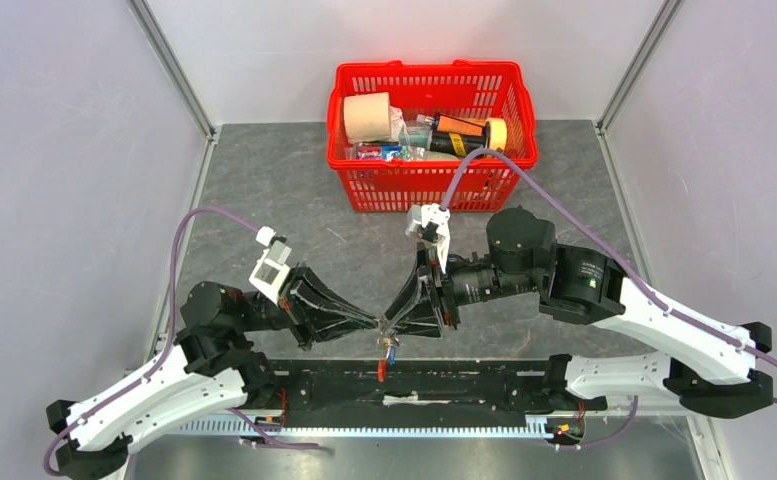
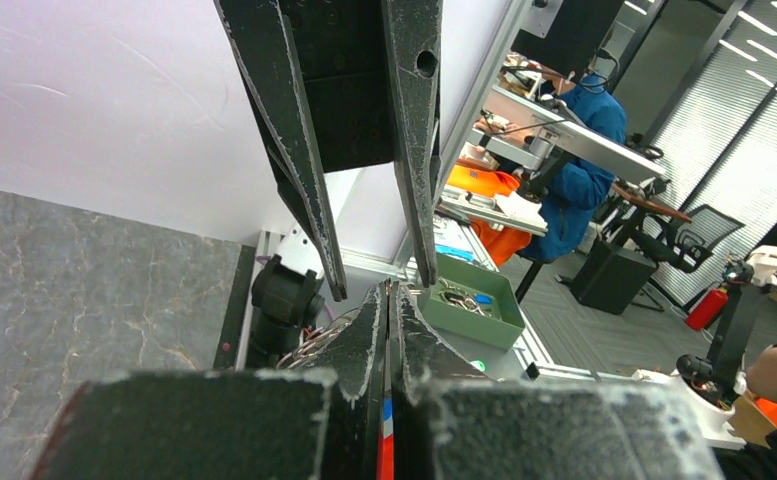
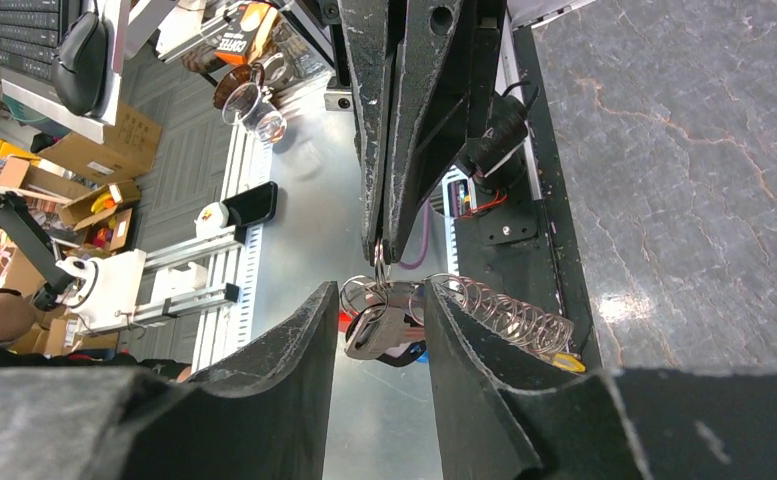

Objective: Put the keys on the keyring

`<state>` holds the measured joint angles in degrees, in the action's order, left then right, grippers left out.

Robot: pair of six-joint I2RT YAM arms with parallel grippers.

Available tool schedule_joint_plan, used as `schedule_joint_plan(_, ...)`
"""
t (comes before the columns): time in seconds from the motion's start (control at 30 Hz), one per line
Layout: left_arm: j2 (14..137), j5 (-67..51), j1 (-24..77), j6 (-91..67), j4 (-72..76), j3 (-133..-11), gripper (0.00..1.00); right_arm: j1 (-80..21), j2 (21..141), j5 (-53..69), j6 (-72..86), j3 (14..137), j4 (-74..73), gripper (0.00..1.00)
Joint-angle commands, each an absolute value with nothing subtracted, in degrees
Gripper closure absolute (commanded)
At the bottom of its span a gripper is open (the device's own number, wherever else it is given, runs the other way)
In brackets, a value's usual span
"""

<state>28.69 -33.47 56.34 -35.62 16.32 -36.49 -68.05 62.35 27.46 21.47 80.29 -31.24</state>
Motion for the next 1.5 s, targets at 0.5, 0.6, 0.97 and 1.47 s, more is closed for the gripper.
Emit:
schedule_joint_plan(0.5,29.62,-29.57,56.25,-34.16,26.85,-37.78,0.98,-68.24,62.05,26.31,21.87,79.90,-27.50,0.72)
schedule_joint_plan(0.6,29.88,-29.45,56.25,-34.64,28.26,-37.65,0.98,-68.27,62.21,26.10,21.86,79.64,-26.77,0.85)
schedule_joint_plan(0.97,30.68,-29.19,56.25,-35.68,32.37,-36.51,0.98,-68.29,61.63,27.90,22.64,77.40,-22.86,1.00)
schedule_joint_plan(1.47,31.12,-28.48,56.24,-36.04,35.60,-36.04,0.98,-68.29,63.28,30.54,25.13,75.06,-17.36,0.91)
